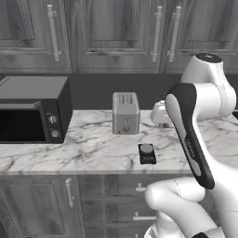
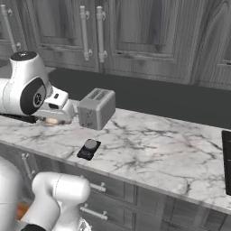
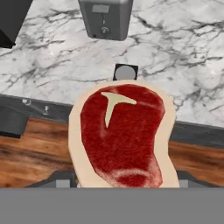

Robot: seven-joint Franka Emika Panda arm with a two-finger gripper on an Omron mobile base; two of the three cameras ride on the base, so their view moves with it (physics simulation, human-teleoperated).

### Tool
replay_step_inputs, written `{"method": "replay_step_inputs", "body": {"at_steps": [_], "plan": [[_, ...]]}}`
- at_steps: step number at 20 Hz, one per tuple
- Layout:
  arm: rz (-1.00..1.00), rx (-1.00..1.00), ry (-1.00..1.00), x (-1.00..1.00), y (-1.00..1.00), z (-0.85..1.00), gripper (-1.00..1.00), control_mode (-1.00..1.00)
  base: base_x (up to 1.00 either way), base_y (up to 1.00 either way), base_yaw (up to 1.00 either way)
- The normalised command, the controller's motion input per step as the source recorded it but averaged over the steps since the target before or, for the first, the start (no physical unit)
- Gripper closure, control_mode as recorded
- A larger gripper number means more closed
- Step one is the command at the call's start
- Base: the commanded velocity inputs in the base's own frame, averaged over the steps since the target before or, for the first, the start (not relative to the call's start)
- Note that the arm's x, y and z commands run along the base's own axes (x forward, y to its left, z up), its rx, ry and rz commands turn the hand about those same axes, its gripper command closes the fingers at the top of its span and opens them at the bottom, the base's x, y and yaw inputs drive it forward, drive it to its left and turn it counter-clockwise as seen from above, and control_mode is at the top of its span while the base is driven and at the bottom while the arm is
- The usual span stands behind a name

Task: Take the steak from the fridge and place it on the digital scale on the counter by the fridge. Wait a few seconds for a reading, then move it to the plate on the dining counter.

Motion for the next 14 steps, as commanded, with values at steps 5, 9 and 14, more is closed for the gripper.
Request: {"method": "replay_step_inputs", "body": {"at_steps": [5, 9, 14], "plan": [[0.34, 0.02, 0.04, 0.39, -0.61, -0.57, 1.00, -1.00, 0.00, 0.00, 0.00], [0.36, 0.00, 0.00, 0.61, -0.61, -0.65, 1.00, -1.00, 0.00, 0.00, 0.00], [0.35, 0.00, 0.00, 0.75, -0.28, -0.72, 1.00, -1.00, 0.00, 0.00, 0.00]]}}
